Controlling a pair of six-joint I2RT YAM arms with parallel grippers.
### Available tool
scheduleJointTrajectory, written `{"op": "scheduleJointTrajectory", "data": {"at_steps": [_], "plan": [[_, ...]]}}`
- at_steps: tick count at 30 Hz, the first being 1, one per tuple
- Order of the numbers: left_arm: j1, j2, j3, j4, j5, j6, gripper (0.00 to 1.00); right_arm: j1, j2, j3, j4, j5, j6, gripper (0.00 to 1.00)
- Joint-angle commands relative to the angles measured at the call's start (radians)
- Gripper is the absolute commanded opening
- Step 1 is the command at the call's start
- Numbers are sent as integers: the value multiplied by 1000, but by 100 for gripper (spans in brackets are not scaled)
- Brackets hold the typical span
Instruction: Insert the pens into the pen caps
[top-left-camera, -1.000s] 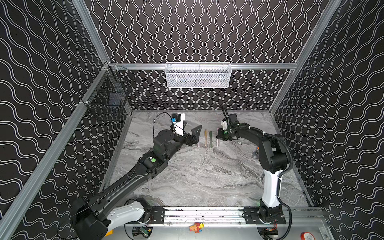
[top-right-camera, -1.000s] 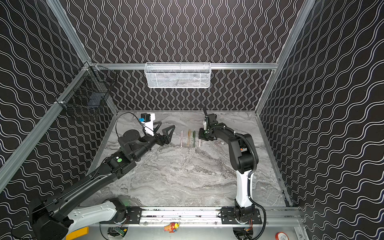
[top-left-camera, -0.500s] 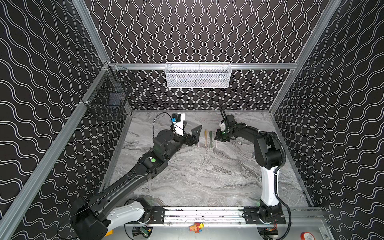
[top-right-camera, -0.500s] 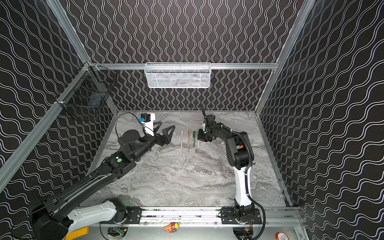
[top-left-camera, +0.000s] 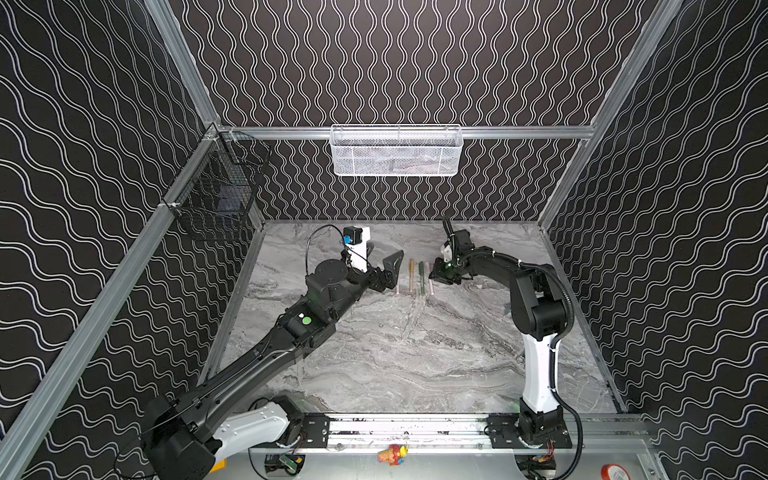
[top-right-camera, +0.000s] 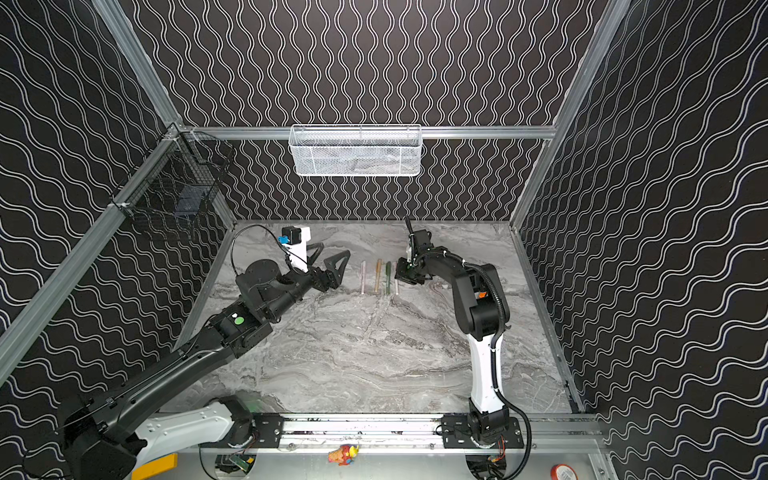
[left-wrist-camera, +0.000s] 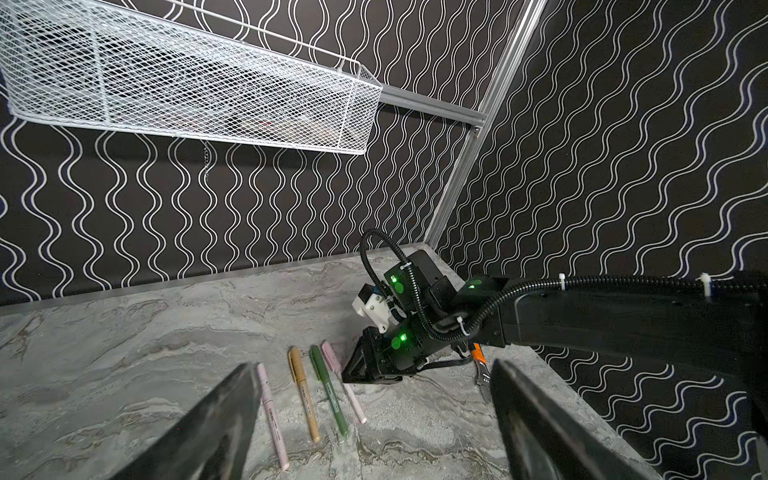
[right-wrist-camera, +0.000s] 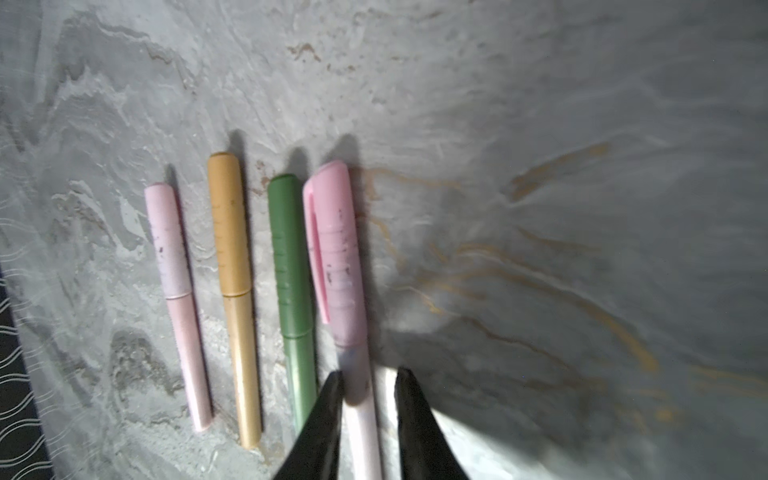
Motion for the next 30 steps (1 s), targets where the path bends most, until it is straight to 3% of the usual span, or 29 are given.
{"op": "scheduleJointTrajectory", "data": {"at_steps": [1, 9, 19, 25, 27, 29, 30], "plan": [[2, 7, 1, 21, 6, 15, 89, -1, -45, -11, -12, 3, 8, 27], [3, -3, 3, 20, 0, 56, 89, 1, -257, -122, 40, -49, 14, 30], [2, 15, 16, -3, -42, 164, 89, 1, -649, -340, 83, -70, -25, 35], [-4, 2, 68, -58, -55, 295, 90, 0, -908, -479, 128, -15, -66, 47], [-14, 4, 121, -115, -55, 330, 99, 0, -965, -495, 143, -2, -80, 52], [-21, 3, 174, -186, -47, 349, 99, 0, -1015, -509, 171, 0, -84, 58], [-29, -2, 195, -224, -64, 349, 99, 0, -1040, -522, 192, -2, -85, 66]]}}
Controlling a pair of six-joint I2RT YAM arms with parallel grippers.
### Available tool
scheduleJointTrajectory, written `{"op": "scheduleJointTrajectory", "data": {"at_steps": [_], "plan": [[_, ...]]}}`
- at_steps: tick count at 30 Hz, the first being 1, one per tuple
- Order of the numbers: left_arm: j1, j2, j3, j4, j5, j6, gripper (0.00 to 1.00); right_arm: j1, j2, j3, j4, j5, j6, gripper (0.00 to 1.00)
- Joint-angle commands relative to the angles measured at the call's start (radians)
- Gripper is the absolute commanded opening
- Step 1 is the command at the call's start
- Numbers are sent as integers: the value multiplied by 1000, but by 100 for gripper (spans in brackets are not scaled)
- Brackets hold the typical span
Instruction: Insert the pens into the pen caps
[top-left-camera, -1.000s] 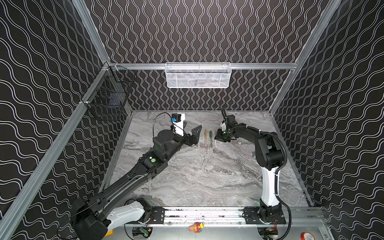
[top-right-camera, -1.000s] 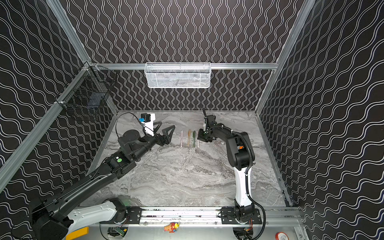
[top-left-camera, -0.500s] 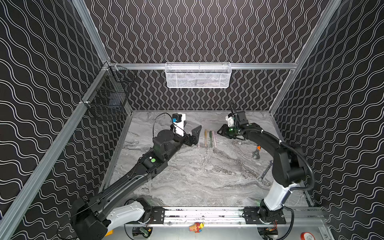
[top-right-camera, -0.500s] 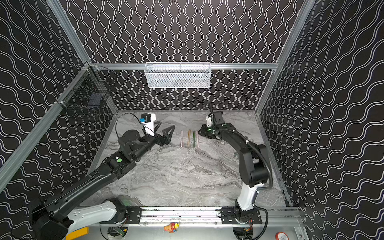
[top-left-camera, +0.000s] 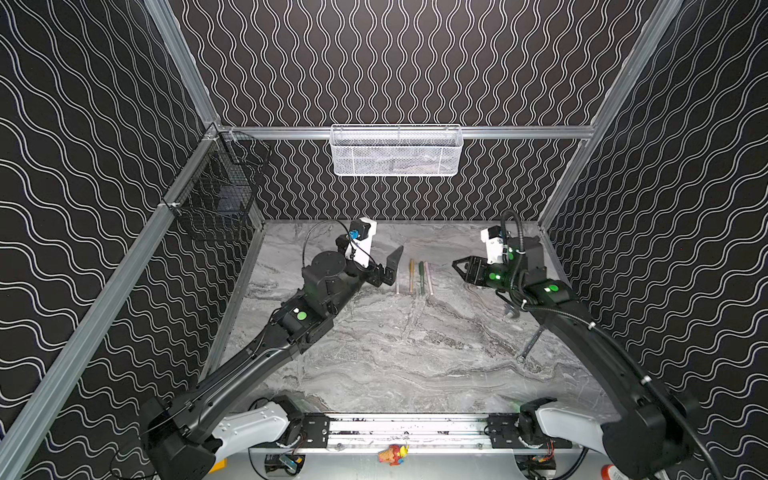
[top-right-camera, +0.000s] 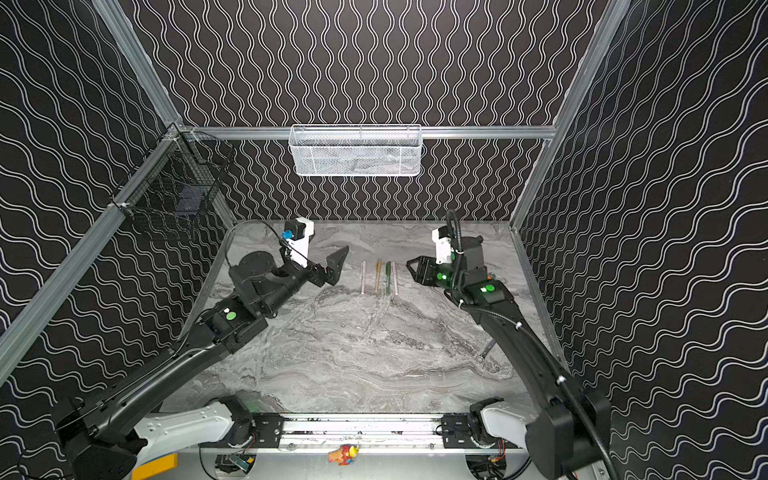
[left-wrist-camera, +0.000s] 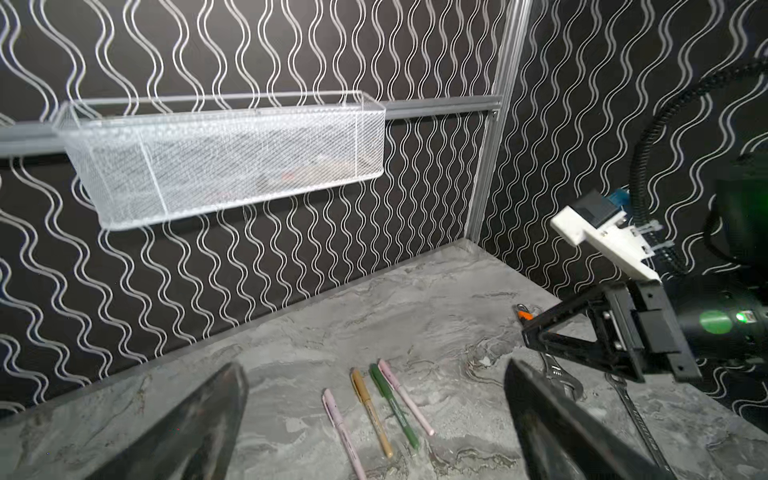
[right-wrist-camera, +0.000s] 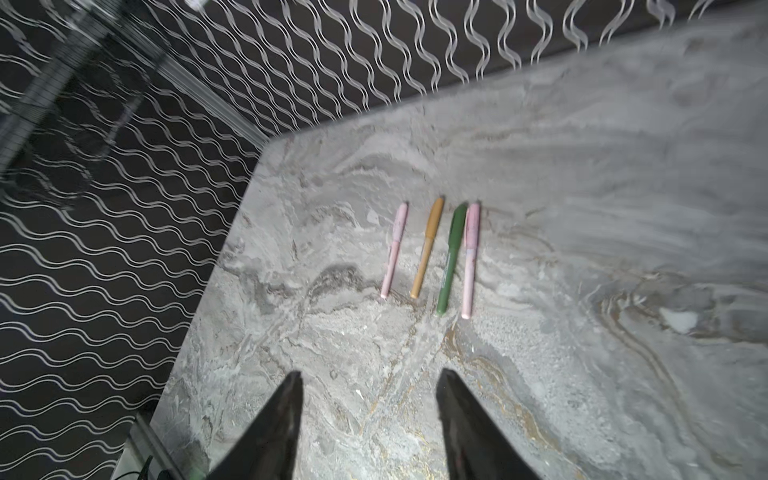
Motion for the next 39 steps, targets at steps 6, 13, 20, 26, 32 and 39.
{"op": "scheduleJointTrajectory", "data": {"at_steps": [6, 13, 20, 26, 32, 39], "plan": [[-48, -132, -14, -230, 17, 71, 99, 3, -157, -78, 131, 35, -29, 100], [-49, -347, -279, -119, -11, -23, 99, 9, -166, -162, 211, 33, -87, 100], [-47, -335, -458, 136, -97, 122, 99, 6, -138, -213, 299, 166, -100, 100], [30, -257, -510, 267, -207, 140, 99, -9, -225, -371, 506, 277, -168, 100], [166, -167, -667, 529, -241, 247, 99, -54, -207, -431, 601, 230, -216, 100], [297, 86, -810, 961, -250, 325, 99, -66, -174, -404, 590, 202, -228, 100]]}}
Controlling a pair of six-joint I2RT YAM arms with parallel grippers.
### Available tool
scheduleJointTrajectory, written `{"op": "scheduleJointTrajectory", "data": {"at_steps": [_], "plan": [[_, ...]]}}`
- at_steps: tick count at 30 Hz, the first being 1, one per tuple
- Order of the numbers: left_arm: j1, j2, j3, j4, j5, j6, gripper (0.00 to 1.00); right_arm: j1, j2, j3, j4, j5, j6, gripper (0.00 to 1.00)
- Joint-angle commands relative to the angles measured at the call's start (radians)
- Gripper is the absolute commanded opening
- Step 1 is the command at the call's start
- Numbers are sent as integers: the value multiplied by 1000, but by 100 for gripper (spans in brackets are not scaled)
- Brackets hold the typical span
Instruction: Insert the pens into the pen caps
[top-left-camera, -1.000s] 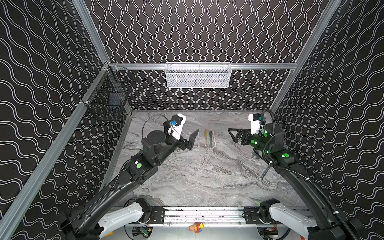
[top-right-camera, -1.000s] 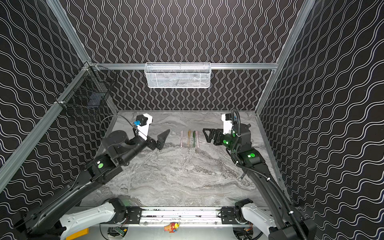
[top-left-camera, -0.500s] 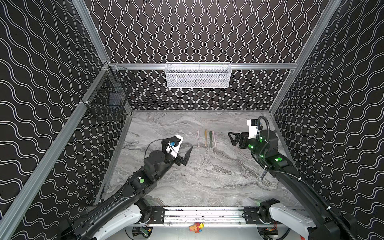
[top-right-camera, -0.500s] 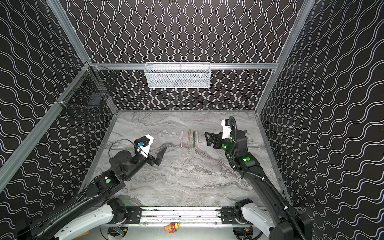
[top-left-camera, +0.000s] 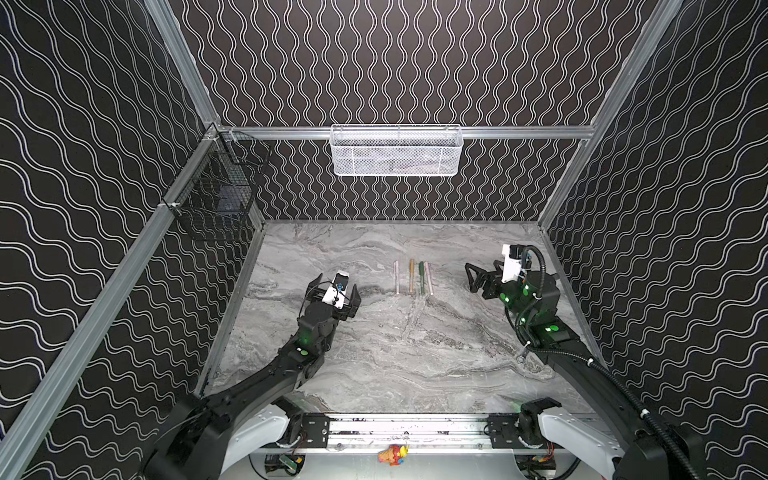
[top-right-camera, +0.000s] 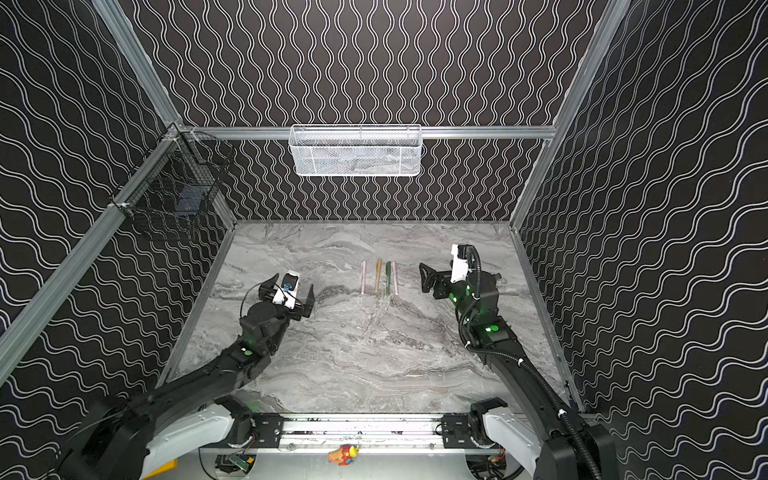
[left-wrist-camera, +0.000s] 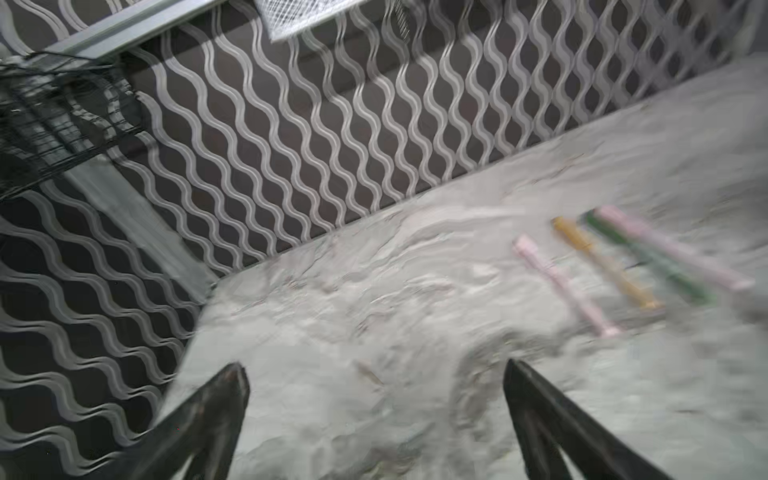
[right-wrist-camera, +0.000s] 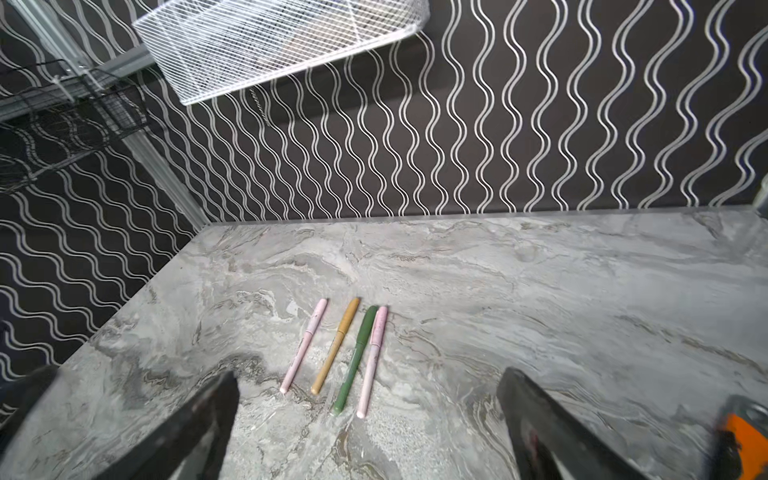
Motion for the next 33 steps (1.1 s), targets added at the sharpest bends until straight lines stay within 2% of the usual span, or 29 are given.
{"op": "scheduleJointTrajectory", "data": {"at_steps": [1, 2, 4, 6, 11, 12, 14, 15, 19, 28, 33], "plan": [[98, 109, -54, 387, 56, -21, 99, -3, -13, -11, 56, 3, -13, 100], [108, 122, -47, 397, 63, -24, 99, -4, -23, -22, 60, 3, -8, 100], [163, 126, -10, 334, 158, -34, 99, -5, -42, -35, 43, 13, -19, 100], [214, 182, 22, 354, 206, -24, 99, -5, -53, -40, 20, 37, -26, 100], [317, 292, 86, 362, 340, -196, 99, -6, -73, -42, -5, 56, -43, 100], [333, 342, 90, 395, 370, -206, 99, -5, -72, -37, -16, 56, -48, 100], [340, 481, 70, 588, 366, -205, 99, -6, -73, -24, -36, 55, -54, 100], [339, 499, 53, 643, 389, -191, 99, -6, -76, -22, -41, 56, -58, 100], [342, 566, 45, 761, 351, -199, 99, -6, -96, -44, -17, 84, -66, 100], [350, 534, 20, 759, 364, -180, 99, -6, -76, -14, -33, 45, -47, 100], [351, 463, 55, 580, 407, -207, 99, -7, -61, -20, -14, 25, -34, 100]]}}
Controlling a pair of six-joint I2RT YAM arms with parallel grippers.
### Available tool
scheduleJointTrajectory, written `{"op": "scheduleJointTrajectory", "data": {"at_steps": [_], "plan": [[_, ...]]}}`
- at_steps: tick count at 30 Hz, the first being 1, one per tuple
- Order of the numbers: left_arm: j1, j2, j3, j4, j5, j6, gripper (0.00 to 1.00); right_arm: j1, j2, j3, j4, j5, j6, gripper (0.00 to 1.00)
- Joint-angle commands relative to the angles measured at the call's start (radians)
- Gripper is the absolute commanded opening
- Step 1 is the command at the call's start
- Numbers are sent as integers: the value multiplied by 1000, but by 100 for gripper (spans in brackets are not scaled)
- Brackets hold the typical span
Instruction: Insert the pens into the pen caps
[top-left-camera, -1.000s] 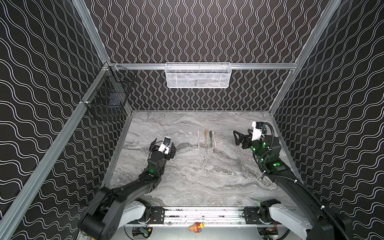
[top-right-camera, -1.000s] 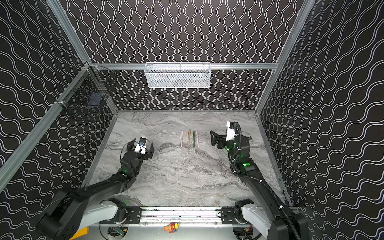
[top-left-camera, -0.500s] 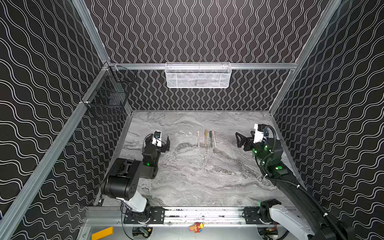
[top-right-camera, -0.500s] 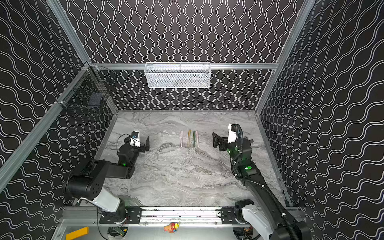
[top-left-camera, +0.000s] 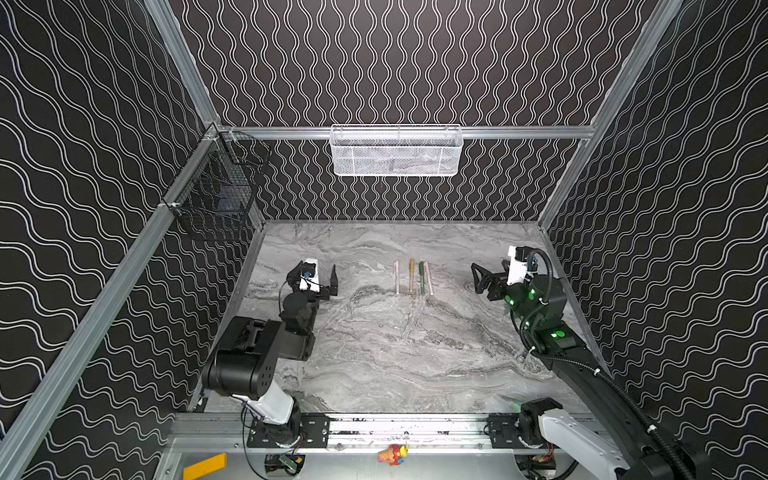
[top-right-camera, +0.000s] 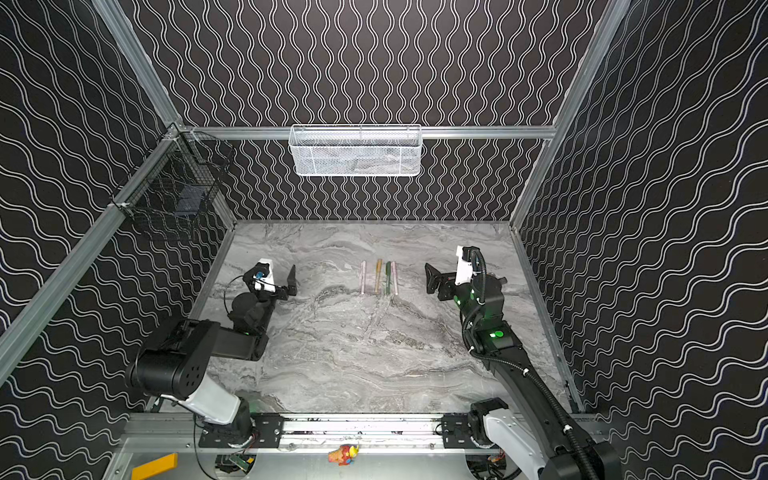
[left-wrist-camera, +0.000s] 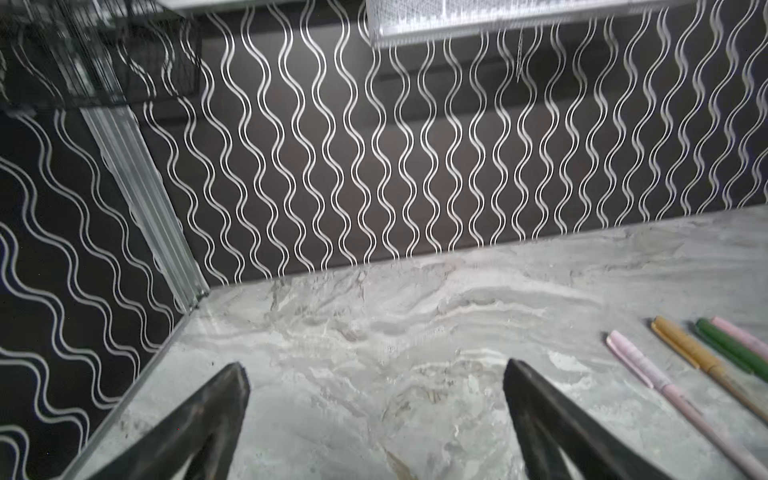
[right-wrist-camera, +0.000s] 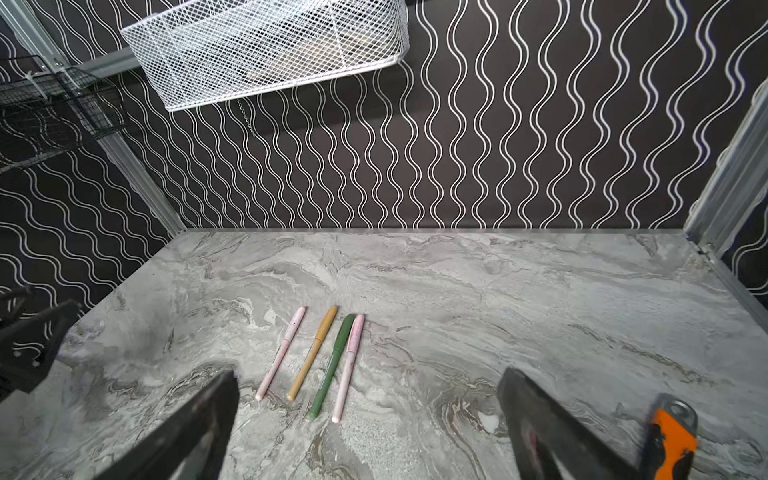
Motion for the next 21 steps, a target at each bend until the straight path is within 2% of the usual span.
{"op": "scheduleJointTrajectory", "data": {"at_steps": [1, 4, 6, 8, 11, 12, 15, 16, 19, 21], "plan": [[5, 1, 29, -75, 36, -15, 99, -1, 3, -3, 33, -24, 10, 100], [35, -29, -10, -25, 24, -67, 99, -1, 1, 3, 7, -15, -20, 100], [36, -106, -31, -54, 26, -65, 99, -1, -7, -8, 12, -4, -31, 100], [36, -227, 1, -243, 23, -81, 99, -1, -10, -28, 39, -1, -29, 100], [17, -353, 108, -638, 12, 23, 99, -1, 6, -39, 53, -14, -30, 100], [17, -370, 118, -707, -7, 33, 99, -1, 11, -39, 50, -19, -34, 100], [19, -307, 56, -594, -52, 38, 99, -1, 22, -40, 55, -14, -37, 100], [25, -274, 53, -582, -34, 35, 99, -1, 25, -39, 57, -14, -39, 100], [32, -56, -25, -221, -48, 43, 99, -1, 30, -31, 48, -12, -49, 100], [32, -104, -20, -333, -74, 14, 99, -1, 30, -29, 39, -3, -59, 100]]}}
